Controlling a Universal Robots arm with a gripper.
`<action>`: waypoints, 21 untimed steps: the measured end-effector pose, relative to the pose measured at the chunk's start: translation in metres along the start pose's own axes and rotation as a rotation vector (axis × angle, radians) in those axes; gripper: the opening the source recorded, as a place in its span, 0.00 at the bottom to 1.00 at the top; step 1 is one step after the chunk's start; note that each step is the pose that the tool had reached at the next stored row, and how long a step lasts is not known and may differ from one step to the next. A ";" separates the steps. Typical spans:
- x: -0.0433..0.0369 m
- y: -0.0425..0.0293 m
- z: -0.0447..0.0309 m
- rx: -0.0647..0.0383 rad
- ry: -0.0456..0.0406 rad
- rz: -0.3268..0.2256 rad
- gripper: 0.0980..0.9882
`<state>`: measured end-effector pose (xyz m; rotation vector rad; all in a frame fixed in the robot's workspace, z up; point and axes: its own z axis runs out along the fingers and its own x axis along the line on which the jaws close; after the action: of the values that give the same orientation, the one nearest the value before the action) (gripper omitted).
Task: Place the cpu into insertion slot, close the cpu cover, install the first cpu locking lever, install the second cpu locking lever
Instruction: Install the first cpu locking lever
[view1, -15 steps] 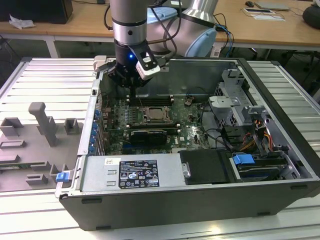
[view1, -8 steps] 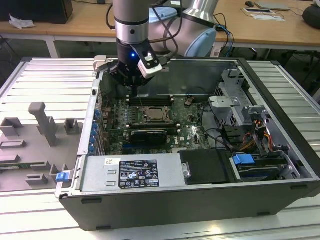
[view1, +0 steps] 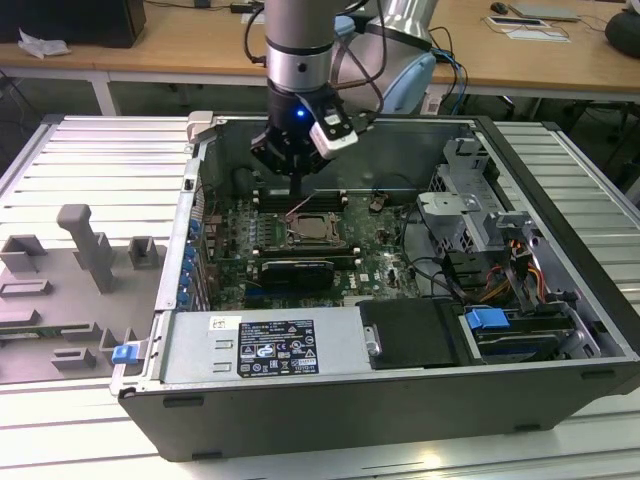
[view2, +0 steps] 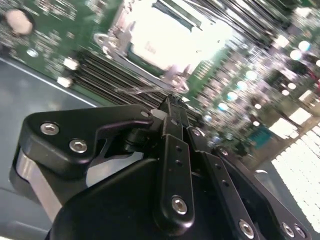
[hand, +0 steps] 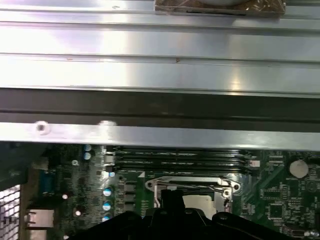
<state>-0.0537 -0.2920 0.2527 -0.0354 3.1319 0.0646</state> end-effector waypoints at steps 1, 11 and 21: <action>-0.0017 -0.0001 0.0003 0.000 0.0001 0.000 0.01; -0.0077 0.0004 0.0101 -0.052 -0.0025 0.016 0.01; -0.0200 0.0054 0.0212 -0.052 -0.0022 0.012 0.01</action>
<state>-0.0337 -0.2853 0.2319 -0.0175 3.1280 0.1466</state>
